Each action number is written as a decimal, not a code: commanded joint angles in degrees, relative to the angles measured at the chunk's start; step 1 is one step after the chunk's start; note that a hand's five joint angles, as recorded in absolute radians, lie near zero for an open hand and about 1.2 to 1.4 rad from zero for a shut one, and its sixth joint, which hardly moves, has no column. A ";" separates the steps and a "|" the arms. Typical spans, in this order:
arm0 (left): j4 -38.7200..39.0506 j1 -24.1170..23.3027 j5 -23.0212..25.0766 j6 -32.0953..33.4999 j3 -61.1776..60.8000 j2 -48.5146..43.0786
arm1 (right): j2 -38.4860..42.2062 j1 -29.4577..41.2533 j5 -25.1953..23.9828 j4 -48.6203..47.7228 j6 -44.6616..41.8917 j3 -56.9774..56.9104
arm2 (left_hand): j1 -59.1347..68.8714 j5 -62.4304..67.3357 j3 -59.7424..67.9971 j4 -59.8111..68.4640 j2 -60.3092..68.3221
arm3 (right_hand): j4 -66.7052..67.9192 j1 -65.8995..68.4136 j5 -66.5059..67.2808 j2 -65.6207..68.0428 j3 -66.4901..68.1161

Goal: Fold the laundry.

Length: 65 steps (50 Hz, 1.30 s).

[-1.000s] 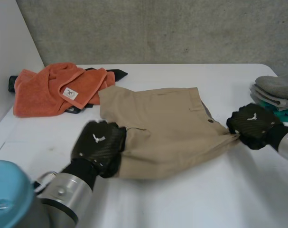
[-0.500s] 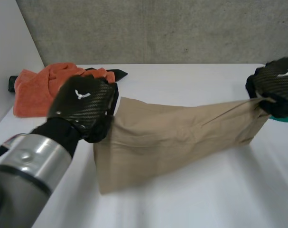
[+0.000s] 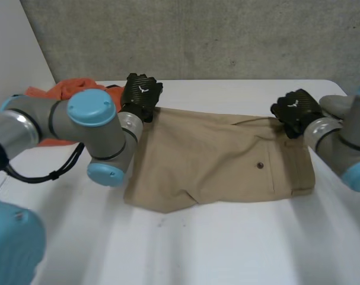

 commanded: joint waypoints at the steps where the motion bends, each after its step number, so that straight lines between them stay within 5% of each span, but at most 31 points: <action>1: 1.17 0.04 0.31 0.75 6.36 -5.75 | 7.40 1.31 3.03 -8.98 0.72 -4.75 | -54.92 -57.77 -58.42 -58.79 -58.65 | -58.39 -52.71 -58.74 -57.42 -57.90; 3: 2.31 -0.31 0.31 0.40 6.10 -5.58 | 7.32 1.58 5.76 -8.64 0.89 -5.55 | -43.32 -46.17 -46.82 -47.19 -47.05 | -58.39 -52.71 -58.74 -57.42 -57.90; 5: 3.80 -0.84 -0.22 0.14 4.97 -5.06 | 5.66 2.36 9.00 -8.02 1.24 -4.77 | -54.92 -57.77 -58.42 -58.79 -58.65 | -58.39 -52.71 -58.74 -57.42 -57.90; 8: 4.51 -1.54 -0.57 0.31 2.51 -2.25 | 2.59 2.46 10.52 -5.48 2.47 -2.40 | -54.92 -57.77 -58.42 -58.79 -58.65 | -58.39 -52.71 -58.74 -57.42 -57.90; 13: 4.60 -1.72 -0.92 -1.09 -7.86 8.38 | -8.66 1.76 6.83 7.17 8.09 5.68 | -54.92 -57.77 -58.42 -58.79 -58.65 | -58.39 -52.71 -58.74 -57.42 -57.90; 19: 4.25 -2.16 -1.01 -4.96 -19.81 17.00 | -13.07 -4.13 0.24 16.85 10.38 15.26 | -54.92 -57.77 -58.42 -58.79 -58.65 | -46.55 -40.87 -46.90 -45.58 -46.06; 24: 4.87 -2.25 -0.66 -8.65 -29.83 22.45 | -13.60 -8.00 -5.47 11.96 10.03 22.91 | -54.92 -57.77 -58.42 -58.79 -58.65 | -37.80 -32.11 -38.14 -36.83 -37.31; 30: 4.78 -2.68 -0.66 -10.76 -33.53 23.07 | -11.59 -8.88 -6.01 1.59 9.94 26.00 | -54.92 -57.77 -58.42 -58.79 -58.65 | -32.27 -26.59 -32.62 -31.30 -31.78; 32: 4.78 -2.95 -0.75 -10.76 -33.71 23.07 | -9.83 -8.79 -5.75 -0.45 9.86 25.83 | -54.92 -57.77 -58.42 -58.79 -58.65 | -21.37 -15.69 -21.72 -20.40 -20.88; 34: 4.69 -3.13 -0.92 -10.76 -33.80 23.07 | -8.16 -9.05 -4.61 -2.29 8.81 25.13 | -54.92 -57.77 -58.42 -58.79 -58.65 | 11.40 17.09 11.06 12.37 11.89; 42: 4.34 -3.13 -0.84 -10.76 -35.12 26.67 | -13.93 -12.04 3.12 -6.44 0.91 27.41 | -54.92 -57.77 -58.42 -58.79 -58.65 | 11.61 17.29 11.26 12.58 12.10; 49: 4.25 -2.69 -0.92 -11.20 -37.49 31.41 | -15.97 -12.84 3.41 -7.04 -11.75 26.62 | -54.92 -57.77 -58.42 -58.79 -58.65 | 11.61 17.29 11.26 12.58 12.10; 55: 4.34 -2.25 -0.75 -11.73 -40.13 34.94 | -19.13 -3.19 -2.21 -11.17 -12.38 25.39 | -54.92 -57.77 -58.42 -58.79 -58.65 | 11.61 17.29 11.26 12.58 12.10; 59: 4.34 -1.90 -0.92 -12.70 -41.36 36.43 | -19.14 9.82 -12.84 -14.43 -12.64 25.56 | -54.92 -57.77 -58.42 -58.79 -58.65 | 11.61 17.29 11.26 12.58 12.10; 65: 4.78 -1.72 -0.92 -13.40 -43.38 37.84 | -11.24 20.90 -19.36 -14.00 -14.31 26.97 | -54.92 -57.77 -58.42 -58.79 -58.65 | 11.61 17.29 11.26 12.58 12.10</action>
